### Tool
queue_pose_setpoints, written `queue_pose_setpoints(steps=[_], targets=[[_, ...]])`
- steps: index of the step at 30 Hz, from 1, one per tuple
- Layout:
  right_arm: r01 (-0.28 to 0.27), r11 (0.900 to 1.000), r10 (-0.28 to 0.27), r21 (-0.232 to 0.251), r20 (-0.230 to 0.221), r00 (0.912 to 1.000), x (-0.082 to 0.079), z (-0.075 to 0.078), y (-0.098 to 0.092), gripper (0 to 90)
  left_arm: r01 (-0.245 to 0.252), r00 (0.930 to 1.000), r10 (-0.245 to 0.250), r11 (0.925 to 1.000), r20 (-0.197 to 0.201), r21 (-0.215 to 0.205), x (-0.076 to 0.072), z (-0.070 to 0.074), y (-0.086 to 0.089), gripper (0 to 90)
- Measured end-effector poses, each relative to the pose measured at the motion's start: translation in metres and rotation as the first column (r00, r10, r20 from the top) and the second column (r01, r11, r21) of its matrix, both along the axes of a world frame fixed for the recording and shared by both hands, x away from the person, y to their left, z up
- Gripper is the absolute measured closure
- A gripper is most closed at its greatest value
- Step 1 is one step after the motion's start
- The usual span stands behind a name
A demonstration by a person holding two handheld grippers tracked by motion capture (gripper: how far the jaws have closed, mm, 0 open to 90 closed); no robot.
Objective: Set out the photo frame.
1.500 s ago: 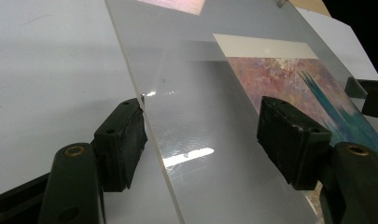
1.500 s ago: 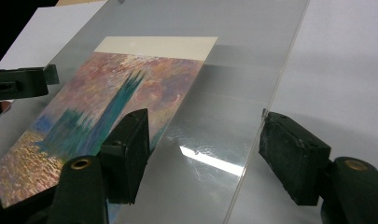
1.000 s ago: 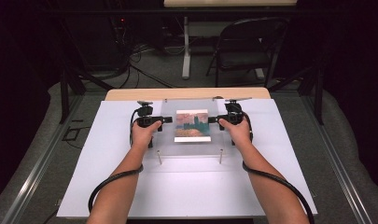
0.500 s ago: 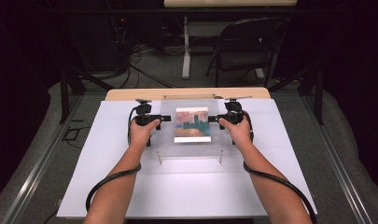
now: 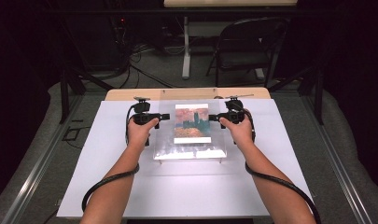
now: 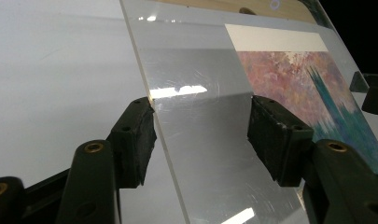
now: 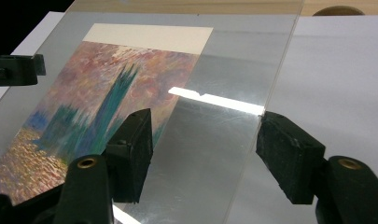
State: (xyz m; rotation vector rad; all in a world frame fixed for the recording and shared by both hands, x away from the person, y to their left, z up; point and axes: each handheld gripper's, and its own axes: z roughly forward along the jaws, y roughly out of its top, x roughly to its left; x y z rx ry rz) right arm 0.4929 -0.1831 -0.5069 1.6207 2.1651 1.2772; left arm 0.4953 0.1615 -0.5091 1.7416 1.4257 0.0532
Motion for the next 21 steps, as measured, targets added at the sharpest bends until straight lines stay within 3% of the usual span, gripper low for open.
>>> queue_pose_setpoints(steps=[21], targets=[[-0.019,0.999,0.022,-0.038,0.071,0.9972,-0.021,0.026,-0.002,43.2,0.014,0.9979,-0.013,0.9998,0.064,-0.014,-0.021,0.024,0.007,51.6]])
